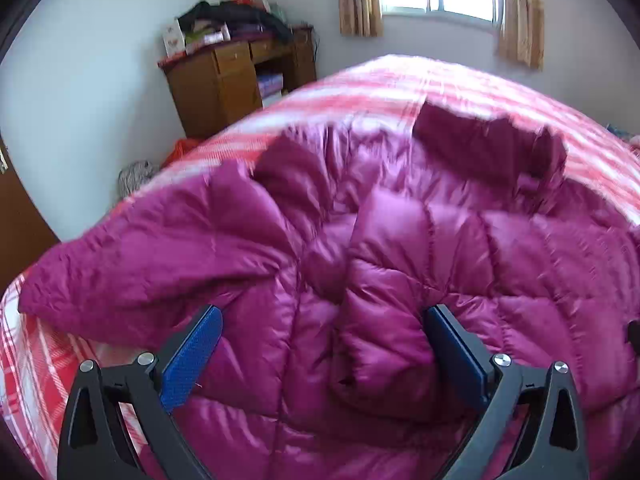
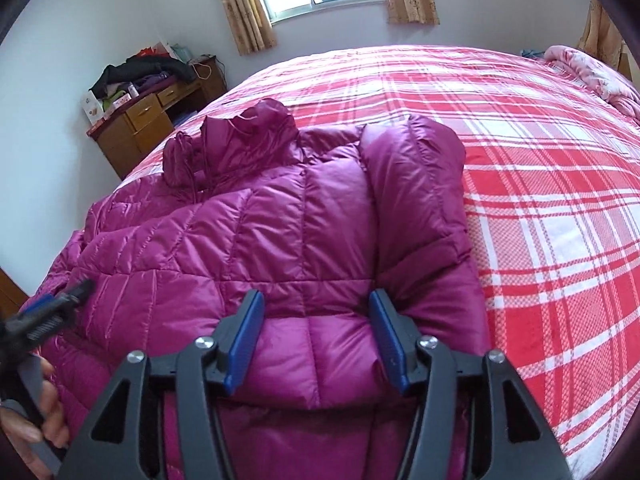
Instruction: Fold large clothes
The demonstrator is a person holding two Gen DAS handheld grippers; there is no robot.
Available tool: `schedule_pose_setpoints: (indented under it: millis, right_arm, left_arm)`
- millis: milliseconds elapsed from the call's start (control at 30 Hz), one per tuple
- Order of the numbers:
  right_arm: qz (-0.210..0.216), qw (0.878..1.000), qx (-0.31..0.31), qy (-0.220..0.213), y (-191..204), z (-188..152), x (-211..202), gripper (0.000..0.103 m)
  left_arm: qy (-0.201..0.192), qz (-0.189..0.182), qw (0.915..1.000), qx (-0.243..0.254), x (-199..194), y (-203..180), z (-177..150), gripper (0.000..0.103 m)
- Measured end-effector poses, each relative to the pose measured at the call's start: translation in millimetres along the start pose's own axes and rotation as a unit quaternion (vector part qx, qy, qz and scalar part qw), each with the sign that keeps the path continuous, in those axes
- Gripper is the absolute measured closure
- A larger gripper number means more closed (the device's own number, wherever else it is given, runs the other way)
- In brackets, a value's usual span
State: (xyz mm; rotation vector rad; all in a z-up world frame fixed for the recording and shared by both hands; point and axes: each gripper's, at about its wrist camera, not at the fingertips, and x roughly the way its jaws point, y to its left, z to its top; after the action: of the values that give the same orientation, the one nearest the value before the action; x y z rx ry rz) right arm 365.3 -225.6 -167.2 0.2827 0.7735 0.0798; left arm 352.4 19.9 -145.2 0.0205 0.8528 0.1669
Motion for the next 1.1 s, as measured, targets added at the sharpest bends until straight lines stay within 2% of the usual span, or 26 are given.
schedule_pose_setpoints:
  millis: [167,300,433,500,567,667,733,767,833,900,933,1000,1100]
  right_arm:
    - [0.007,1.0,-0.004,-0.001,2,-1,0,0.038]
    - [0.008,1.0,-0.006,0.0,3,-1,1,0.035]
    - [0.009,1.0,-0.006,0.0,4,0,1,0.034]
    - [0.009,1.0,-0.006,0.0,4,0,1,0.034]
    - [0.007,1.0,-0.007,0.0,4,-1,2,0.034]
    - [0.005,1.0,-0.009,0.0,4,-1,2,0.034]
    - [0.004,1.0,-0.01,0.0,5,-1,2,0.034]
    - [0.002,1.0,-0.011,0.0,5,-1,2,0.034]
    - [0.0,1.0,-0.013,0.001,6,-1,2,0.034]
    - [-0.002,1.0,-0.016,0.002,7,-1,3,0.033]
    - [-0.003,1.0,-0.017,0.002,8,-1,3,0.032]
    - [-0.005,1.0,-0.019,0.002,8,-1,3,0.032]
    - [-0.007,1.0,-0.02,0.003,9,-1,4,0.032]
  left_arm:
    - [0.01,0.013,0.9998,0.012,5,-8,2,0.001]
    - [0.005,-0.011,0.9999,-0.009,-1,4,2,0.001]
    - [-0.037,-0.028,0.9972,-0.058,-35,46,8,0.001]
    - [-0.059,-0.032,0.9937,-0.089,-53,78,13,0.001]
    - [-0.074,-0.021,0.9889,-0.127,-66,119,18,0.001]
    - [-0.092,0.027,0.9768,-0.191,-79,183,16,0.001]
    - [-0.084,0.069,0.9629,-0.247,-76,228,9,0.001]
    - [-0.073,0.086,0.9553,-0.273,-73,246,5,0.001]
    - [-0.044,0.112,0.9348,-0.334,-63,284,-6,0.001]
    - [-0.028,0.117,0.9125,-0.391,-52,313,-17,0.001]
    - [-0.021,0.119,0.9066,-0.404,-46,320,-19,0.001]
    - [-0.006,0.123,0.9012,-0.416,-35,329,-23,0.001]
    - [0.009,0.127,0.9028,-0.411,-15,332,-19,0.001]
